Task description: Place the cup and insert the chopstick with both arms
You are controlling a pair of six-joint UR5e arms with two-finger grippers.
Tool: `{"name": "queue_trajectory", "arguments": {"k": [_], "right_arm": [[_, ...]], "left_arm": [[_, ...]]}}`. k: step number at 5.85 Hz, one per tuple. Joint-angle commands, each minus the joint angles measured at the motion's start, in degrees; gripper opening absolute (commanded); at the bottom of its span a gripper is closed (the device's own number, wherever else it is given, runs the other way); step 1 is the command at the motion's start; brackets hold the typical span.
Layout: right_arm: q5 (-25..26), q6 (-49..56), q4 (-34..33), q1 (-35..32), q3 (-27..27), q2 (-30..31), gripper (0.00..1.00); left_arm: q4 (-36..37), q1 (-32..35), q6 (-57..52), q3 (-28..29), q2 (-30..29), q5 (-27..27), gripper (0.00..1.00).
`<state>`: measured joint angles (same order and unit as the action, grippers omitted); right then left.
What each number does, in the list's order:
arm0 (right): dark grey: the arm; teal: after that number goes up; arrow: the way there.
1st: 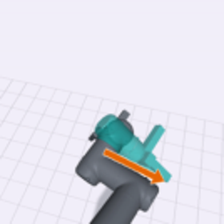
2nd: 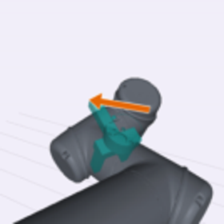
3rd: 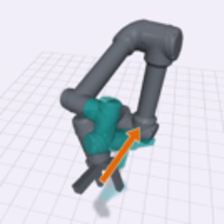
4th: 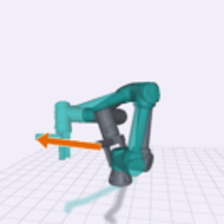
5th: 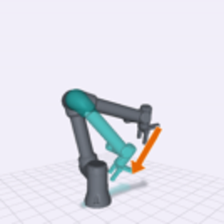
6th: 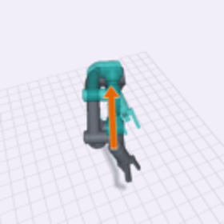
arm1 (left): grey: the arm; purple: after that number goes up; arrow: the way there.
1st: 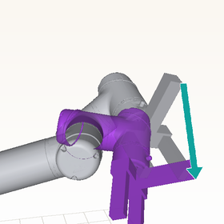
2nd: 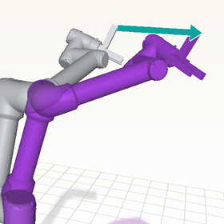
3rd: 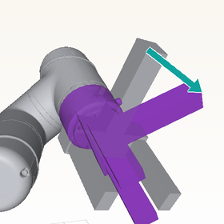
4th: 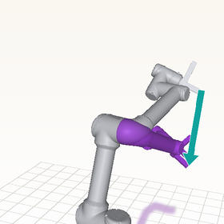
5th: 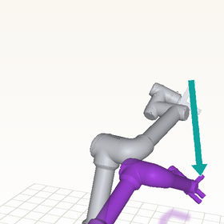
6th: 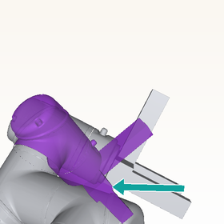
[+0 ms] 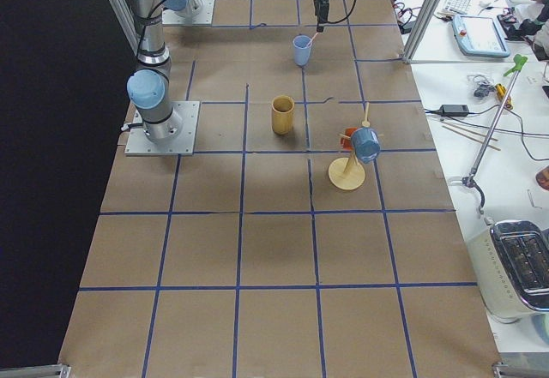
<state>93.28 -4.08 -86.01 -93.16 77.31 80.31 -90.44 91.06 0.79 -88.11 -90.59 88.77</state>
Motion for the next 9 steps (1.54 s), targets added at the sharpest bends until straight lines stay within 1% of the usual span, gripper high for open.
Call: {"name": "queue_trajectory", "arguments": {"k": [1, 2, 3, 4, 9], "right_arm": [[-0.29, 1.01, -0.37, 1.67, 8.59, 7.19, 1.00], [-0.38, 1.35, -1.86, 2.28, 9.60, 7.66, 1.00], [-0.47, 1.01, -1.88, 1.85, 8.91, 7.75, 1.00], [-2.21, 0.92, -1.88, 1.76, 8.12, 7.75, 1.00], [-1.97, 0.92, -1.96, 1.67, 8.47, 7.58, 1.00]], "left_arm": [[0.00, 0.08, 0.00, -0.13, 0.06, 0.00, 0.98], [0.00, 0.08, 0.00, -0.13, 0.06, 0.00, 0.98], [0.09, 0.00, 0.00, -0.13, 0.06, 0.00, 0.98], [0.00, 0.08, 0.00, -0.22, 0.06, 0.00, 0.98], [0.00, 0.08, -0.09, -0.31, 0.06, 0.00, 0.98]]}}
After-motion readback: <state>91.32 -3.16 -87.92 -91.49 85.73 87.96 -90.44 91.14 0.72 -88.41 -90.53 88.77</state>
